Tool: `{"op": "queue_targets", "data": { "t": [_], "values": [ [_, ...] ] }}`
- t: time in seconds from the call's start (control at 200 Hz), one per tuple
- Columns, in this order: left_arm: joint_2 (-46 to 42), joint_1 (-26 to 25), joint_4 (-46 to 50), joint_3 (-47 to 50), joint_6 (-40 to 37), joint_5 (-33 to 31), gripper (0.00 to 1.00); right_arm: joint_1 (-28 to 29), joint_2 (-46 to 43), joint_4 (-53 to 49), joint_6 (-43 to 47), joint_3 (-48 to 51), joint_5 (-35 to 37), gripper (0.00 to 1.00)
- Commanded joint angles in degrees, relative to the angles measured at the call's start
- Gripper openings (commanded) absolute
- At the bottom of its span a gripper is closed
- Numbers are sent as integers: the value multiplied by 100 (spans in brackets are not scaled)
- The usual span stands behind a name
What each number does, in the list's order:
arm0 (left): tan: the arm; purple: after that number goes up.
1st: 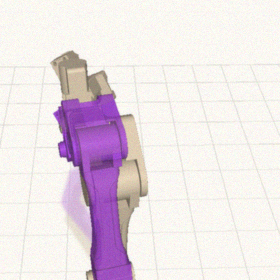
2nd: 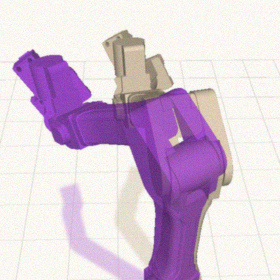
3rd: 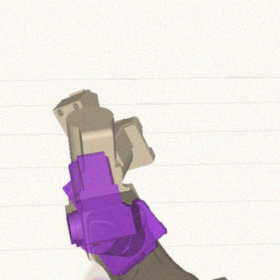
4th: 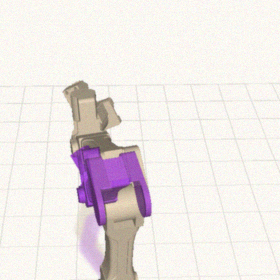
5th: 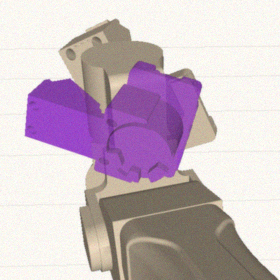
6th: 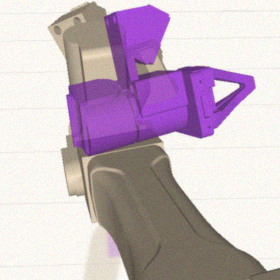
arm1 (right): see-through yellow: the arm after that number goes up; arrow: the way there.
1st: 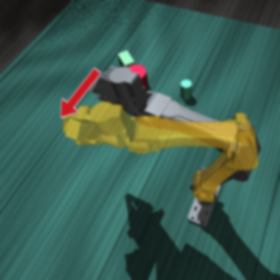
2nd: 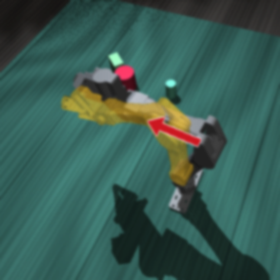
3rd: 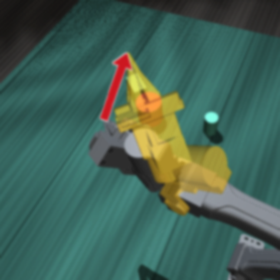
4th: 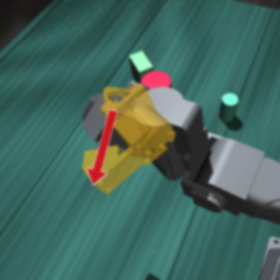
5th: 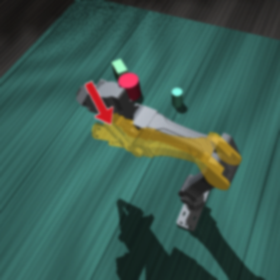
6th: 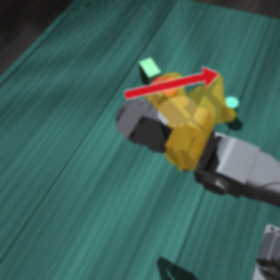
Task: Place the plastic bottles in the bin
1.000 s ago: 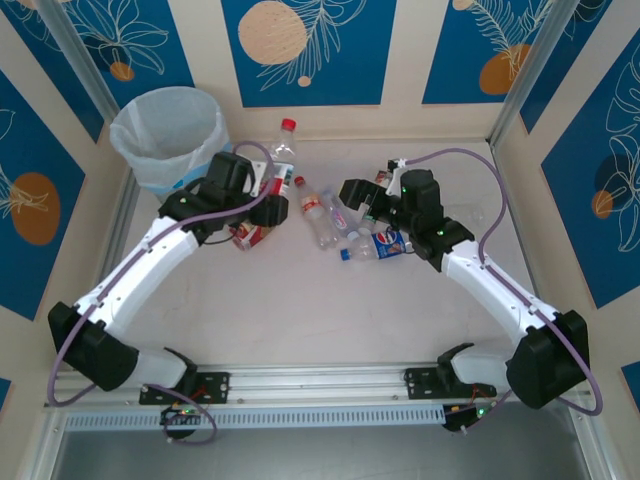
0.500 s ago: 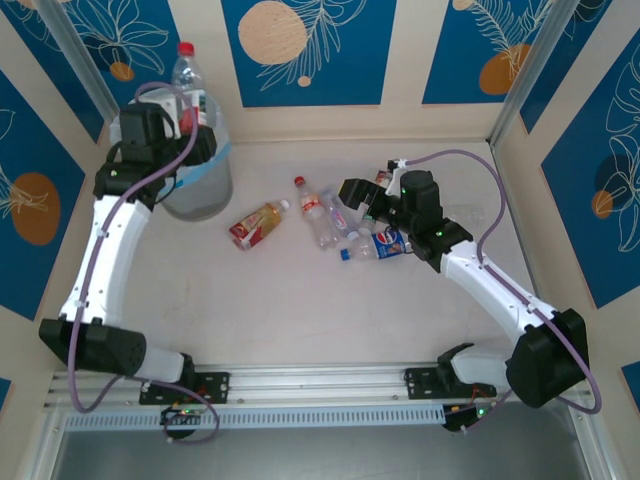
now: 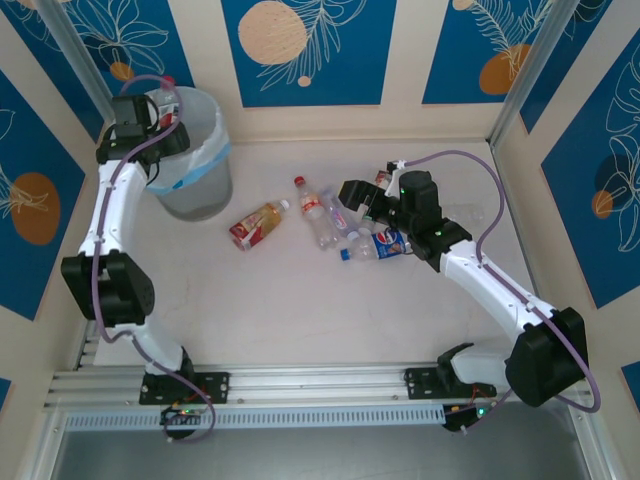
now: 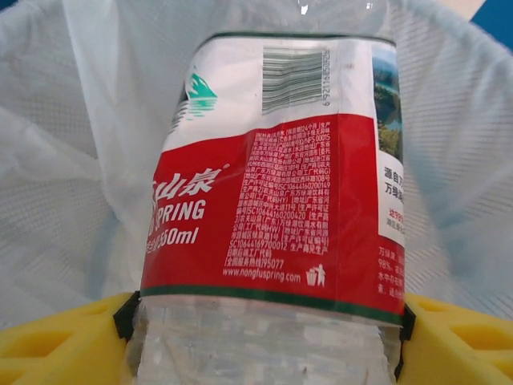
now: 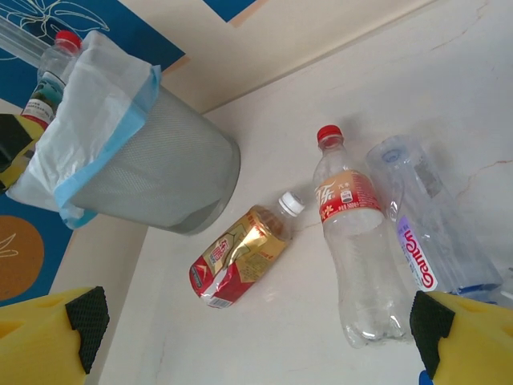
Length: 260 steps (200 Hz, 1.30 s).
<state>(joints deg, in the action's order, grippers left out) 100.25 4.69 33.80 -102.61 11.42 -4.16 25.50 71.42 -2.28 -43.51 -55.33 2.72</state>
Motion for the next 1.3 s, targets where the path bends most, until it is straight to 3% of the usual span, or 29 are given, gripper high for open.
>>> {"op": "queue_targets", "data": {
  "t": [0.0,0.095,0.32,0.585,0.75,0.875,1.015,1.295],
  "values": [
    [162,58,-11,-340,-43,-167,78,-10,-58,-73,-20,57,-52,100],
    [308,68,111,-528,-33,-177,80,-8,-75,-120,21,49,-44,100],
    [321,67,311,-1029,-1,230,99,-10,-78,-182,88,21,-9,99],
    [-67,37,454,-991,372,855,99,-18,45,-172,104,15,-26,99],
    [-695,-102,188,-494,622,1203,99,-60,226,-804,495,-169,152,100],
    [-1245,-321,-100,29,822,1293,99,-89,363,-1564,748,-387,279,100],
    [-1820,-730,-409,707,1007,1533,99,-207,232,-1873,410,-203,662,99],
    [-2647,-1880,-1020,2143,1107,2075,99,-1527,-88,-2126,-789,573,71,100]
  ]
}}
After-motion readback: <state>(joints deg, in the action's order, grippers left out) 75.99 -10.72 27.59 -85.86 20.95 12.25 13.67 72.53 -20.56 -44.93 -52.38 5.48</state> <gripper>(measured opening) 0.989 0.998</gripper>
